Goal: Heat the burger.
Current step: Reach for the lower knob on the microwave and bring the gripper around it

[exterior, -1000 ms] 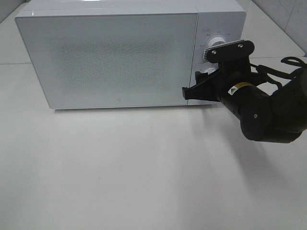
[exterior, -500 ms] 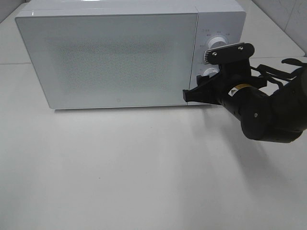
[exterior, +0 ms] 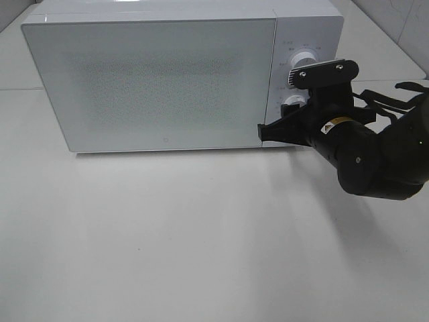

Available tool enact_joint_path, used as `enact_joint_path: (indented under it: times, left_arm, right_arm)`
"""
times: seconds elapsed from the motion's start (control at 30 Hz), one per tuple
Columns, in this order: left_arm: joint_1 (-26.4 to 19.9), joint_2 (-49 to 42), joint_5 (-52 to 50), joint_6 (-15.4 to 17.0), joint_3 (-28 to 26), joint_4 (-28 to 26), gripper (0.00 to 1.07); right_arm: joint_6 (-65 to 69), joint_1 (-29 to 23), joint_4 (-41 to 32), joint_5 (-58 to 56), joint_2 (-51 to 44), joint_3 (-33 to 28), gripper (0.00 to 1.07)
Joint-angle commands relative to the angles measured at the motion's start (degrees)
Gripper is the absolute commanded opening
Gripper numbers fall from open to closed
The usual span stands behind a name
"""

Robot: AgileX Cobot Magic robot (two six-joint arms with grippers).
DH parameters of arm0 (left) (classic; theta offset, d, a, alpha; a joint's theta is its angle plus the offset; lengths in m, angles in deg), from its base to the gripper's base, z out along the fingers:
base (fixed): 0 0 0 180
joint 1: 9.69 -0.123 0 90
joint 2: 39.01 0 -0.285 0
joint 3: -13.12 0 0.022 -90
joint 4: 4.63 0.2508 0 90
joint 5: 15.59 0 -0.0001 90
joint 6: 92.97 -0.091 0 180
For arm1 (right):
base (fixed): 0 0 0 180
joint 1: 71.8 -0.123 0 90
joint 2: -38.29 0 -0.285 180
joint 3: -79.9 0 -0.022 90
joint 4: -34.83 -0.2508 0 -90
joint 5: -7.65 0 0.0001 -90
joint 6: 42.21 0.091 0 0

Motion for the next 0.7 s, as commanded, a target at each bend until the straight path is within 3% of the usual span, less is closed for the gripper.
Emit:
enact_joint_path:
  times: [0.03, 0.4, 0.7]
  left_arm:
    - [-0.1, -0.1, -0.5, 0.4, 0.2, 0.1, 0.0]
    - [-0.1, -0.1, -0.5, 0.4, 0.2, 0.1, 0.0]
    - [-0.1, -0.1, -0.5, 0.4, 0.2, 0.1, 0.0]
  right_arm:
    - [1.8, -0.2, 1.6, -1.9, -0.5, 0.5, 0.0]
    - [15.6, -0.2, 1.7, -1.9, -0.5, 0.5, 0.0]
    - [44.3, -0.2, 4.5, -1.8, -0.5, 0.5, 0.0]
